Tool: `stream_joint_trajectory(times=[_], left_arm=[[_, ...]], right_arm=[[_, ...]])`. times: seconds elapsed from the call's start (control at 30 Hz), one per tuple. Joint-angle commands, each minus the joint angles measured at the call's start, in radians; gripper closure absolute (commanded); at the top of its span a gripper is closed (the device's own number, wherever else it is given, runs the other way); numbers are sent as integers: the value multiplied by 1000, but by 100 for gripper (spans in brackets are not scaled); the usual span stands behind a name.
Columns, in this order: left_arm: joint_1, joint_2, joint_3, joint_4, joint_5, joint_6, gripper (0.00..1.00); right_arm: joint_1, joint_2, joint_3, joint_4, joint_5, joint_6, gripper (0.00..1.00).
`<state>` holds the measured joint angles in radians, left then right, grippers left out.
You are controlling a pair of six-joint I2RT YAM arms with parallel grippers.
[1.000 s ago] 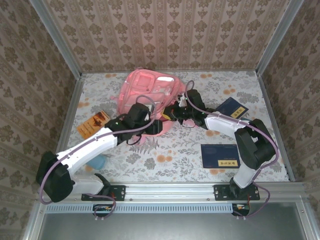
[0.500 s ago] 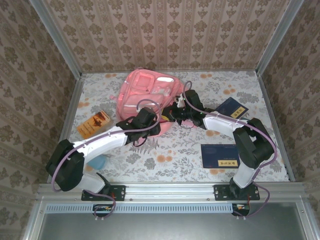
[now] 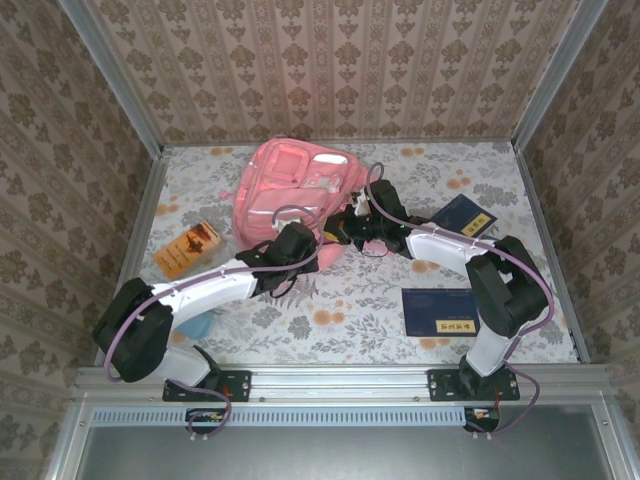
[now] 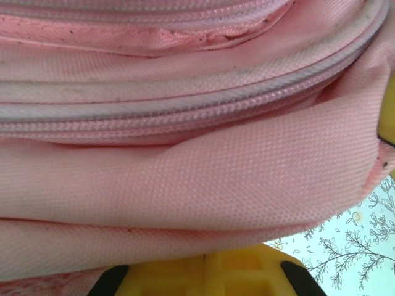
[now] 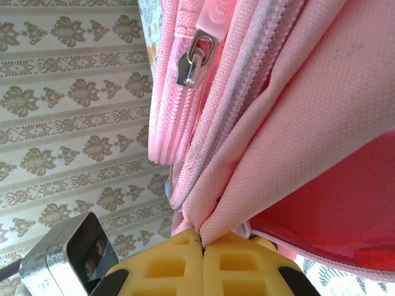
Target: Pack the student bag
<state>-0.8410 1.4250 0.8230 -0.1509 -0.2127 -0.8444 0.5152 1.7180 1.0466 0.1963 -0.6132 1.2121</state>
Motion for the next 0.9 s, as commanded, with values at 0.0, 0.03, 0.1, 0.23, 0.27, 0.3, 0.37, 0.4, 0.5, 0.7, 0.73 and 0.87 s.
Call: stream_joint_trajectory(times=[0.0,0.03,0.1,0.23,0.27,0.3,0.37,0.4,0.5,0.7,0.73,0.87], left_arm=[[-4,-23,-26,1,-62,8,96],[-4,-23,-27,5,-61,11,95],[-3,-22,-33,17,-57,18,87],[-4,-7,-25,23,-58,33,83],[-2,-2,-21,25,-59,37,83],[-2,3,-20,27,-61,40,84],[-2,8,-18,29,-69,41,88],[-3,9,-19,28,-75,42,91],[-4,-2,-25,24,-98,48,98],[-5,-73,-49,-61,-189,55,100],[-6,-85,-56,-81,-204,59,100],[-1,-140,-90,-123,-241,67,100]], right_arm=[[6,-5,45,31,-20,4,100],[6,-3,47,31,-20,5,100],[6,-3,46,32,-23,7,100],[6,-6,43,33,-25,10,100],[6,-6,42,33,-25,12,100],[7,-8,40,34,-25,11,100],[6,-13,35,32,-25,12,100],[7,-15,33,32,-24,13,100],[7,-24,19,24,-10,10,100],[-12,-68,-14,-74,82,-63,100],[-19,-80,-25,-86,96,-74,100],[-55,-122,-53,-163,142,-134,100]])
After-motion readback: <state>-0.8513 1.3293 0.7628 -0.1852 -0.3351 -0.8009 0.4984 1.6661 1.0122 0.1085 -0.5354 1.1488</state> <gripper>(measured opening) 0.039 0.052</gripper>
